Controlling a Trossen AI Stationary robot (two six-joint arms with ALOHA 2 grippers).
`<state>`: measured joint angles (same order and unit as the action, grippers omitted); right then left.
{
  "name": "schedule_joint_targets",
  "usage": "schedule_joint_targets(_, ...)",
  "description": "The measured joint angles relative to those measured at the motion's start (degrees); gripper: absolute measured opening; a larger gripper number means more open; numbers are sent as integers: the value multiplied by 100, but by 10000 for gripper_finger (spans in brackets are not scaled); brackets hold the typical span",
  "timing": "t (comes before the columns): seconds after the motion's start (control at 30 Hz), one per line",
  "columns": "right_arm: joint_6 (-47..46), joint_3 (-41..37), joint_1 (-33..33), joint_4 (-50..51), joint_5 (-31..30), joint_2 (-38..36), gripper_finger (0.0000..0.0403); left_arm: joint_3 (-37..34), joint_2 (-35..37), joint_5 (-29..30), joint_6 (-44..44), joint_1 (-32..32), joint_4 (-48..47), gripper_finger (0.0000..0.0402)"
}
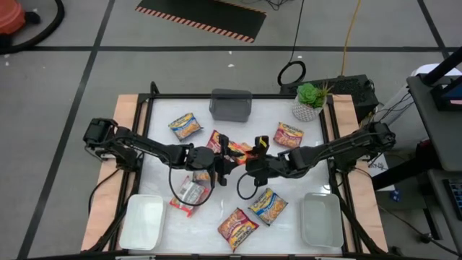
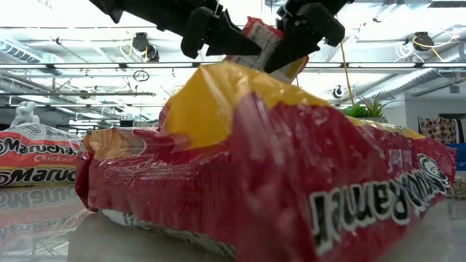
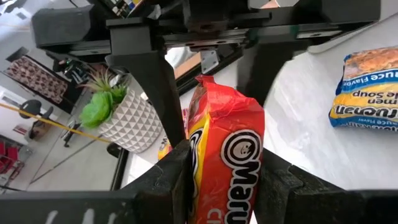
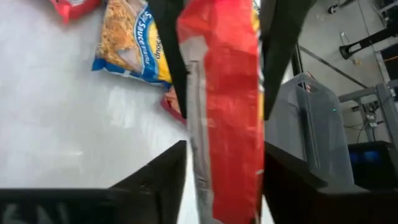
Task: Sort Maruchan noodles
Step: Put the right orange noodle pack into the black bin
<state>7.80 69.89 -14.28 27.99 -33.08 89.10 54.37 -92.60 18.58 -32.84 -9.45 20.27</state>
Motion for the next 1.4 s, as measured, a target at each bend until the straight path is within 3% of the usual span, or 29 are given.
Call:
schedule_joint_targets(0.2,66,0,2,13,-17,-2,95,0,0,-1,24,4,-4,132)
schedule_joint_targets(0.4,41,0,-2,-5,-18,-4,101,0,-2,137,215,-20,54,143)
schedule_joint_targets(0.77,-118,0,14,0,-194,-6,99,4,93,1605,444,-315,105,306)
schedule_joint_targets(0.9,-186,0,13,11,-632,-4,99,4,325,2208,464,-450,-73,340)
schedule_joint_targets(1.03,-375,-3,143,-110,-1020,-8,99,4,751,3118,734,-591,-294,346)
schedule_joint_targets(1.17,-469,-13,364,-660,-1027,3,99,5,1369,3709,1266,-662,-839,346)
schedule_joint_targets(1.4,-367,-10,637,-1963,-1043,-2,100,7,2308,3768,2531,-629,-2340,346)
